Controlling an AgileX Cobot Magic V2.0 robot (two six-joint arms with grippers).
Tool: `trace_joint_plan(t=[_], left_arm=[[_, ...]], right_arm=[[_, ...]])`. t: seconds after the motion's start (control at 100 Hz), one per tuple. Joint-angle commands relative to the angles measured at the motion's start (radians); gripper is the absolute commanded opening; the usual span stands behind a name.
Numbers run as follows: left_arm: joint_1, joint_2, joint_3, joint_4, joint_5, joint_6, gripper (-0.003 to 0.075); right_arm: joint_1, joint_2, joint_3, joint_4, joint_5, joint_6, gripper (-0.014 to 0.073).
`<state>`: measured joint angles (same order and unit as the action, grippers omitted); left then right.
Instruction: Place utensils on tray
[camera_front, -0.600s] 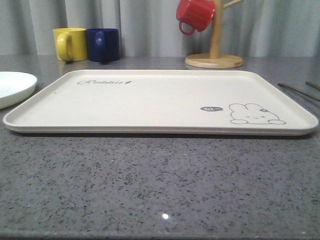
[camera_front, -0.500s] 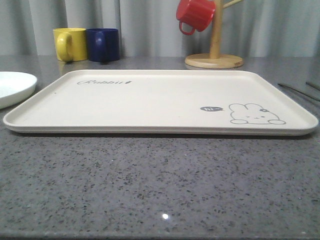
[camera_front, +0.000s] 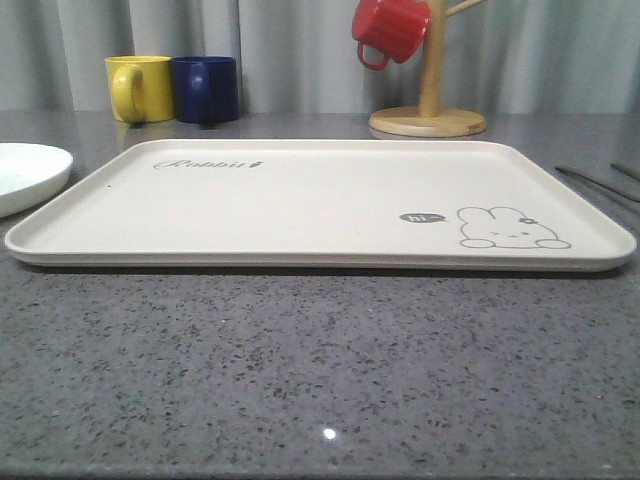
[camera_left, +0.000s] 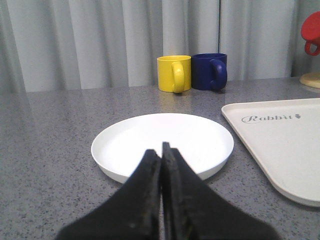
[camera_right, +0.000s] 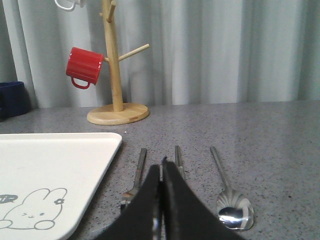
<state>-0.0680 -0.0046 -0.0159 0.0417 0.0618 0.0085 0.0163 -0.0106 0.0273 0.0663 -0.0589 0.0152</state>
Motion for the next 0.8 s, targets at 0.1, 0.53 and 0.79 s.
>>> trace_joint_plan(t=[0.1,0.53,0.79], left_arm=[[0.001,0.034,-0.197,-0.063,0.109,-0.008,-0.0018],[0.001,0.479,-0.771,-0.061,0.641,-0.008,-0.0018],[0.001,0.671,-0.883,-0.061,0.722,-0.008,-0.0018]], right_arm=[[-0.005,-0.021,-0.018,-0.008,-0.082,-0.009,-0.0068],[-0.005,-0.021,-0.018,-0.008,-0.082,-0.009,-0.0068],[-0.005,-0.021,-0.018,-0.008,-0.082,-0.009,-0.0068]])
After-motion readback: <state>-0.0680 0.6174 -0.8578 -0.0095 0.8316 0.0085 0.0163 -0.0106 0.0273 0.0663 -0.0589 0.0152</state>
